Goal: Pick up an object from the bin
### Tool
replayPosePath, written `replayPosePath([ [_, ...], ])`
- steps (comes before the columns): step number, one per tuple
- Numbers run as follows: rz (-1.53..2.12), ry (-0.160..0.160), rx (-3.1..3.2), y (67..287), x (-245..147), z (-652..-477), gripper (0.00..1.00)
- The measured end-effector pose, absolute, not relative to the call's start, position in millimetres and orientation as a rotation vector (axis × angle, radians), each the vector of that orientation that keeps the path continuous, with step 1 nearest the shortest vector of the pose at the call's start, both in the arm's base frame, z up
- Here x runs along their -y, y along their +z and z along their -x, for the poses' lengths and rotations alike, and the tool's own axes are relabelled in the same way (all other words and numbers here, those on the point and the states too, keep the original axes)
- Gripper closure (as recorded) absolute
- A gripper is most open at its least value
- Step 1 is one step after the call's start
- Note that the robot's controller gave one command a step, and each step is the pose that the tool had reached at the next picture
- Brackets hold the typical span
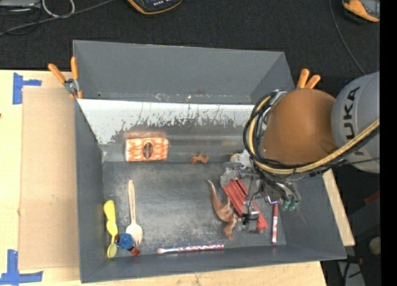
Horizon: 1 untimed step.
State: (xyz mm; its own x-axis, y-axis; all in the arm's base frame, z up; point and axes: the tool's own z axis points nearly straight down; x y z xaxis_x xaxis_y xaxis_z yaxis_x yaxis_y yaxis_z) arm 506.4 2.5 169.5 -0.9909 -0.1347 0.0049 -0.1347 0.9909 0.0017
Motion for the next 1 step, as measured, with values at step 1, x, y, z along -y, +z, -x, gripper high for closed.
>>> replayPosePath([
  [1,0.069,-0.002,3.137,124.7,52.0,-528.7,0.0],
])
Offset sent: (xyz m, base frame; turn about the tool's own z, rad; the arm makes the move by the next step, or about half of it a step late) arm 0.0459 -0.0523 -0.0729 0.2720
